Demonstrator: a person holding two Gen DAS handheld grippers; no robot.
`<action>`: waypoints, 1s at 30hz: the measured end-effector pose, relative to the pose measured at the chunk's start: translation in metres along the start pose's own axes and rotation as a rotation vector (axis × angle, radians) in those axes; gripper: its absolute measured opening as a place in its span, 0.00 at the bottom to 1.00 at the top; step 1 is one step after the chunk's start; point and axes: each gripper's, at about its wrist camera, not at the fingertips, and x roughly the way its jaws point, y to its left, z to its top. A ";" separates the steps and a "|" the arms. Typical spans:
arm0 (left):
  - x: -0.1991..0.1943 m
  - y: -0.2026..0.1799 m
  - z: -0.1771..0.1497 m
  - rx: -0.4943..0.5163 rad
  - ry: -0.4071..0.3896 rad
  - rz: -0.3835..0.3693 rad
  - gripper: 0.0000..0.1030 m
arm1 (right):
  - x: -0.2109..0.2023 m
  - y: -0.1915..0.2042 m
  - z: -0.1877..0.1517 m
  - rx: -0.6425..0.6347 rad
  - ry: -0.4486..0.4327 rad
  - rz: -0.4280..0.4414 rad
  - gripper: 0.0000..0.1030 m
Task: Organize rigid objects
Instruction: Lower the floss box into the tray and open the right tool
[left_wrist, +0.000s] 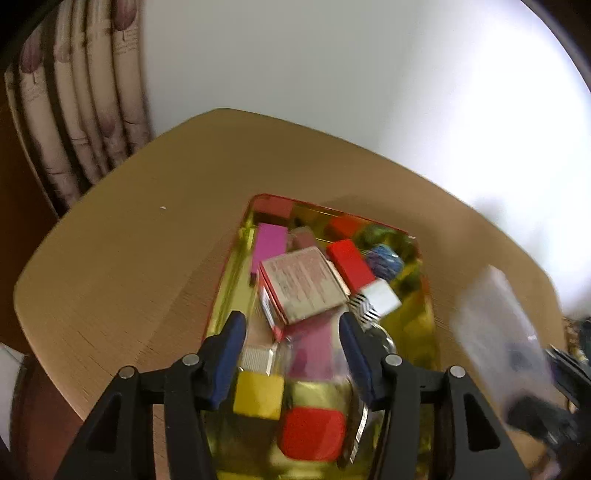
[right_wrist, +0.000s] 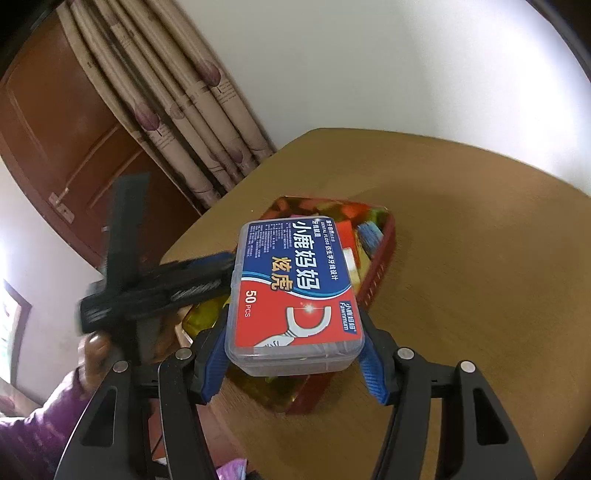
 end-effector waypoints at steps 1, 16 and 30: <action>-0.004 0.002 -0.004 -0.001 0.001 0.017 0.52 | 0.007 0.004 0.003 -0.012 0.006 -0.022 0.56; -0.068 -0.005 -0.085 0.076 -0.128 0.098 0.52 | 0.079 0.030 0.004 -0.014 0.066 -0.225 0.56; -0.058 0.000 -0.087 0.074 -0.084 0.049 0.52 | 0.047 0.038 -0.007 0.023 -0.081 -0.227 0.76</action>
